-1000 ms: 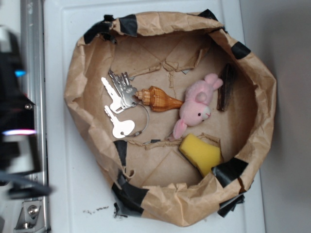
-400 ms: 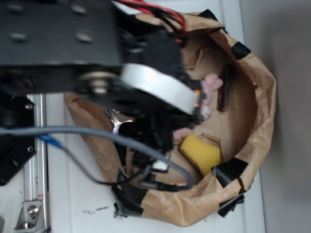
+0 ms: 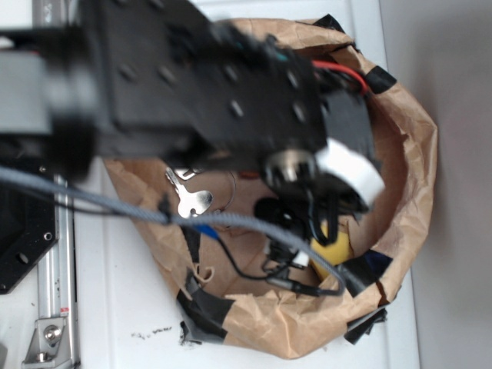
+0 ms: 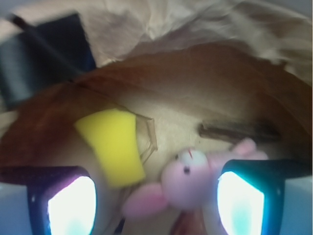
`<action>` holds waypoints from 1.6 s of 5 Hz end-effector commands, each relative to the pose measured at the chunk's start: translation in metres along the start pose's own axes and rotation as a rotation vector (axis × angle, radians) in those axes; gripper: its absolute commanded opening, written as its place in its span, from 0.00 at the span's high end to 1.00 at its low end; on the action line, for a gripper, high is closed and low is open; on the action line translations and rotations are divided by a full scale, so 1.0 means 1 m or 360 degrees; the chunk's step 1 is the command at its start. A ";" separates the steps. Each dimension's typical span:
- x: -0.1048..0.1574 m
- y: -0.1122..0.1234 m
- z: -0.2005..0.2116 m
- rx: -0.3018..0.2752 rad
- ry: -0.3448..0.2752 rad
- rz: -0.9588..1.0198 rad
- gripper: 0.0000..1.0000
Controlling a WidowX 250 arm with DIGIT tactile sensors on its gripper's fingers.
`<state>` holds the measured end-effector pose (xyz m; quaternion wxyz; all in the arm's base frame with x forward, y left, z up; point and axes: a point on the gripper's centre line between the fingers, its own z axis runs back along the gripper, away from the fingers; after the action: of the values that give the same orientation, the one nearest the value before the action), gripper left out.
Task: Grab the green sponge.
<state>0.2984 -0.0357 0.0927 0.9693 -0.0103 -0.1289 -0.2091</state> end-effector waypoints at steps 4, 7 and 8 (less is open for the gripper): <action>0.009 -0.010 -0.025 0.0072 -0.0084 0.0133 1.00; 0.003 0.031 0.109 0.0294 -0.0112 0.0787 1.00; -0.012 0.018 0.132 0.0375 -0.0175 0.1161 1.00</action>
<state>0.2591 0.0071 0.1991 0.9704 0.0521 -0.1590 0.1740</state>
